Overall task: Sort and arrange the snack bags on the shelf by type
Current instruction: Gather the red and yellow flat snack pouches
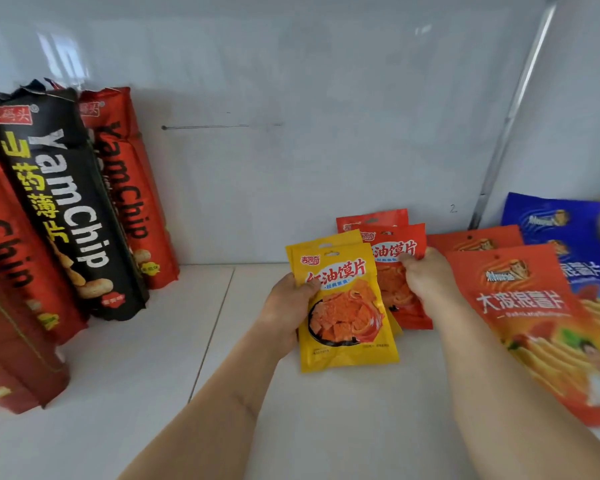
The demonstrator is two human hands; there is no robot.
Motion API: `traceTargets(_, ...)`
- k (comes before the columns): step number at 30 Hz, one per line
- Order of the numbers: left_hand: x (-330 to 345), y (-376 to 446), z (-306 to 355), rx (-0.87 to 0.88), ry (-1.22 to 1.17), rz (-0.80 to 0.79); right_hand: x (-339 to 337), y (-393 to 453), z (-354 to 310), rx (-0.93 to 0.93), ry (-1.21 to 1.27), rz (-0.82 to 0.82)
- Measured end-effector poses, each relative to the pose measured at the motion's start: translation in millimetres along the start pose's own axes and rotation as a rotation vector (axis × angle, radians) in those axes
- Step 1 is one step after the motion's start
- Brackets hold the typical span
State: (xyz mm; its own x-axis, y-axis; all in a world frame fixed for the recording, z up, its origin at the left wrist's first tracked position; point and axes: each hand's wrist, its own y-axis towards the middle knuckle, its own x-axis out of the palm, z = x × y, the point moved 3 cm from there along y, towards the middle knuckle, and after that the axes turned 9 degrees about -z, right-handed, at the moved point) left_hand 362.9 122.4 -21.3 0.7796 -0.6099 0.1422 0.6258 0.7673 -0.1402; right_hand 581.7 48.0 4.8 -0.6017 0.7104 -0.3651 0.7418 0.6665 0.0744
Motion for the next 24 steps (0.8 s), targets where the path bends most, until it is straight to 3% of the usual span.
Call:
traceTargets(7, 39, 18, -6, 0.013, 0.093, 0.143, -24, 8, -10, 0.013, -0.133, -0.029)
traceTargets(17, 50, 4, 5, 0.061, 0.404, 0.384, -25, -18, -34, -0.358, -0.622, -0.076)
traceTargets(19, 38, -10, 6, 0.075, 0.583, 0.428, -16, -38, -40, -0.465, -0.685, -0.091)
traceTargets(21, 25, -29, 8, 0.116, 0.954, 0.464, -1, -62, -43, -0.581, -0.736, -0.114)
traceTargets(24, 0, -59, 8, 0.304, 1.383, 0.551, 27, -94, -40, -0.757, -0.843, -0.186)
